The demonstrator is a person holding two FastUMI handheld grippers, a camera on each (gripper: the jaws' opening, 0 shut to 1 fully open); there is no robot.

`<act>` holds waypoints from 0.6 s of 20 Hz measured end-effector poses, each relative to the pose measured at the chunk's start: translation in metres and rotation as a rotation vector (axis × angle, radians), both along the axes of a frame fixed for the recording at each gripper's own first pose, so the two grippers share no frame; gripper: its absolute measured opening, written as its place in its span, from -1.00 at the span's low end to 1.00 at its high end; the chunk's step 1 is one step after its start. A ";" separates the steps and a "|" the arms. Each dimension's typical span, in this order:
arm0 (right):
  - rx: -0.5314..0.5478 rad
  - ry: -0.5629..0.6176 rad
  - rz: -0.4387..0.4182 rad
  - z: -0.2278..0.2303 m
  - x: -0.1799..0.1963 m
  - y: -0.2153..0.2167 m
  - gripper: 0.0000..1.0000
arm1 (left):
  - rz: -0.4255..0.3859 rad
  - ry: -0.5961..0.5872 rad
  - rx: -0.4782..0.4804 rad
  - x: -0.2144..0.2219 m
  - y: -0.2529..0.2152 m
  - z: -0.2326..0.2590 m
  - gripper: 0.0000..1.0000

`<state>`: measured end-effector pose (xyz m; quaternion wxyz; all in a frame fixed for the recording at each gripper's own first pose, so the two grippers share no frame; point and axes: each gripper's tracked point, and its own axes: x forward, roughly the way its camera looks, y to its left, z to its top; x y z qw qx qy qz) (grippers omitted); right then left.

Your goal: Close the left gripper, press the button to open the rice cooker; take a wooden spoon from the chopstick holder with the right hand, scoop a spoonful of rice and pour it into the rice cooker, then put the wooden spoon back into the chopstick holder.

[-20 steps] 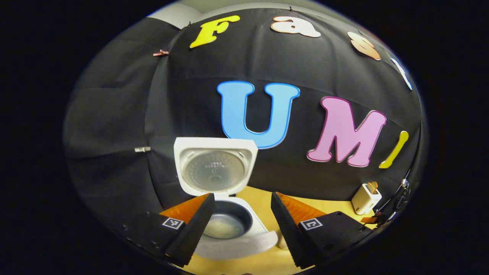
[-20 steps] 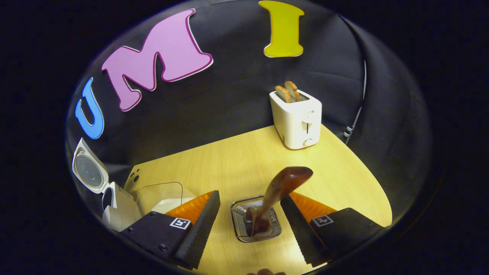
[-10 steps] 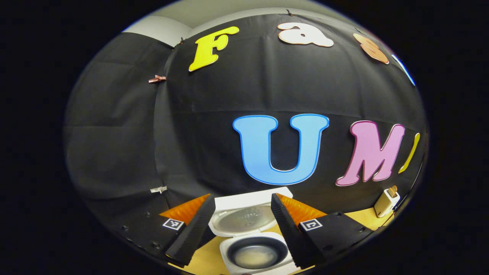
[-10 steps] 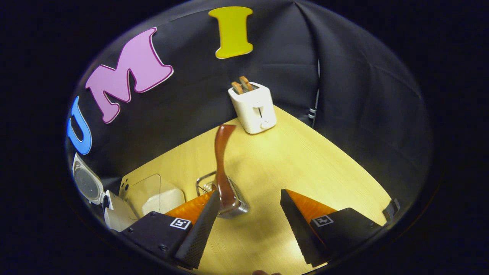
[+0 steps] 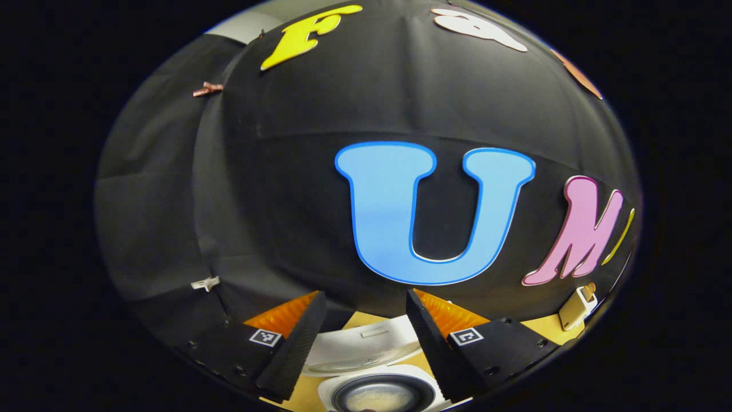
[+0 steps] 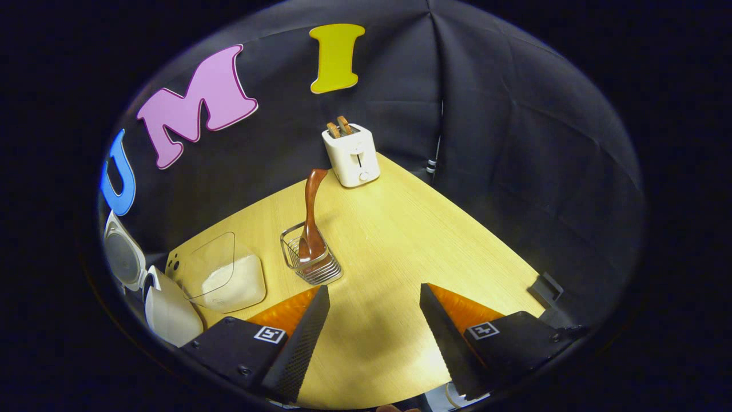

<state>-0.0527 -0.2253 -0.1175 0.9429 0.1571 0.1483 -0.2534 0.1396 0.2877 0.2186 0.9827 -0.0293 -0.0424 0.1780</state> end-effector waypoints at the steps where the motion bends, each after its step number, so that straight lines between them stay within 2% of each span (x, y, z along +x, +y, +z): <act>1: -0.010 -0.003 -0.004 0.002 -0.006 0.005 0.97 | -0.016 0.019 -0.006 0.012 0.004 -0.004 0.82; 3: -0.023 0.000 -0.006 0.001 -0.014 0.014 0.97 | -0.052 0.065 -0.018 0.032 0.009 -0.017 0.88; 5: -0.017 -0.009 -0.010 -0.002 -0.017 0.021 0.97 | -0.082 0.118 -0.084 0.045 0.009 -0.036 0.87; 7: -0.006 -0.017 -0.004 -0.009 -0.020 0.031 0.97 | -0.075 0.138 -0.101 0.049 0.012 -0.045 0.91; 12: 0.006 -0.011 0.035 -0.018 -0.011 0.042 0.97 | -0.120 0.204 -0.170 0.035 -0.008 -0.057 0.94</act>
